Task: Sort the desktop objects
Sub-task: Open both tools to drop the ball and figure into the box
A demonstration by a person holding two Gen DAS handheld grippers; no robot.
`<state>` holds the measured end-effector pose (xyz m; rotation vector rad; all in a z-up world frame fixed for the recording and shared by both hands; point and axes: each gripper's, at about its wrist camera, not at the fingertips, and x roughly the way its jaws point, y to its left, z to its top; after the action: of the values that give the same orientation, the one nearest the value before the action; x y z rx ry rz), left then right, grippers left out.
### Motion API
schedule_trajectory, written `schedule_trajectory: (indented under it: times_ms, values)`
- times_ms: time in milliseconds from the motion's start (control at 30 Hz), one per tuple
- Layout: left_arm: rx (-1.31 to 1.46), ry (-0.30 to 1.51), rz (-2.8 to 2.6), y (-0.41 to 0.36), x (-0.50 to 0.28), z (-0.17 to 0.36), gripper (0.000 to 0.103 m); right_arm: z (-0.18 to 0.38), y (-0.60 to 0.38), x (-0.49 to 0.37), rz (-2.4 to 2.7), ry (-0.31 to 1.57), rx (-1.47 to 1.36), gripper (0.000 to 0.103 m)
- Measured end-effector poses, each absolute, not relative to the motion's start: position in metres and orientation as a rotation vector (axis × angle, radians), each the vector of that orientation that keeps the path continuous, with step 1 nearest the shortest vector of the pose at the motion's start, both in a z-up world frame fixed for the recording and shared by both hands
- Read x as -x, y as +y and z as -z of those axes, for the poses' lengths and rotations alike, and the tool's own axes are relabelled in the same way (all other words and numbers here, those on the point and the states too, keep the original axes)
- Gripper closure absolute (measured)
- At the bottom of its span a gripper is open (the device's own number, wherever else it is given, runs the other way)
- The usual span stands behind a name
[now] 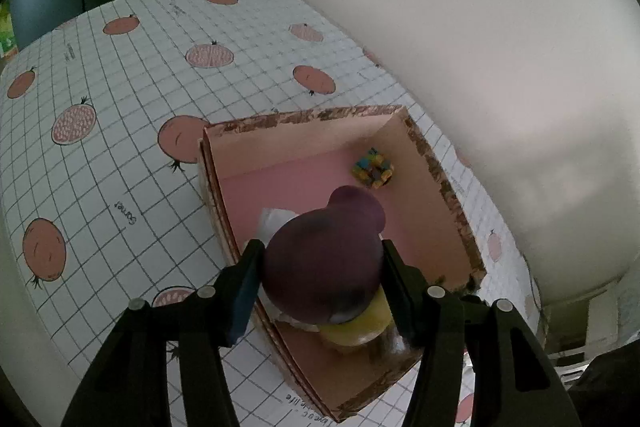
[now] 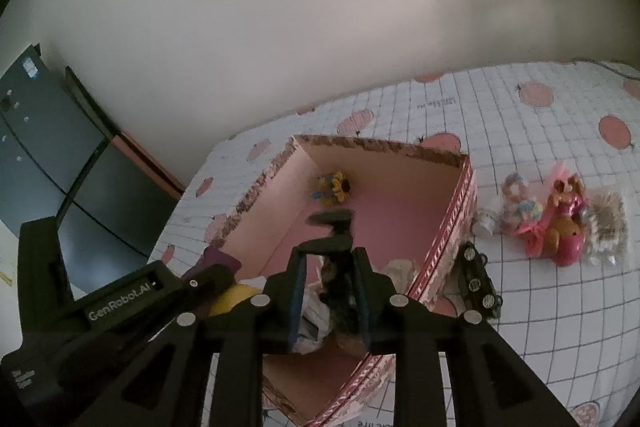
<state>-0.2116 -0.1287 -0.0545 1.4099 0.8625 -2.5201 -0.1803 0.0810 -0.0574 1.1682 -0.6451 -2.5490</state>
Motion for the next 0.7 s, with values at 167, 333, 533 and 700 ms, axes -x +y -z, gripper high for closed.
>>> schedule_trajectory:
  times_ms: [167, 333, 533, 700]
  values:
    - [-1.423, 0.877, 2.521, -0.1273, 0.2118, 0.0561, 0.042, 0.0581, 0.0822, 0.1813, 2.547, -0.653, -1.179, 0.077]
    - [-1.428, 0.871, 2.507, -0.1281, 0.2120, 0.0574, 0.042, 0.0596, 0.0795, 0.1821, 2.533, -0.646, -1.197, 0.075]
    - [-1.422, 0.858, 2.503, -0.1293, 0.2122, 0.0576, 0.042, 0.0604, 0.0784, 0.1799, 2.543, -0.649, -1.197, 0.048]
    - [-1.415, 0.849, 2.482, -0.1331, 0.2111, 0.0595, 0.032, 0.0626, 0.0786, 0.1809, 2.545, -0.653, -1.212, 0.047]
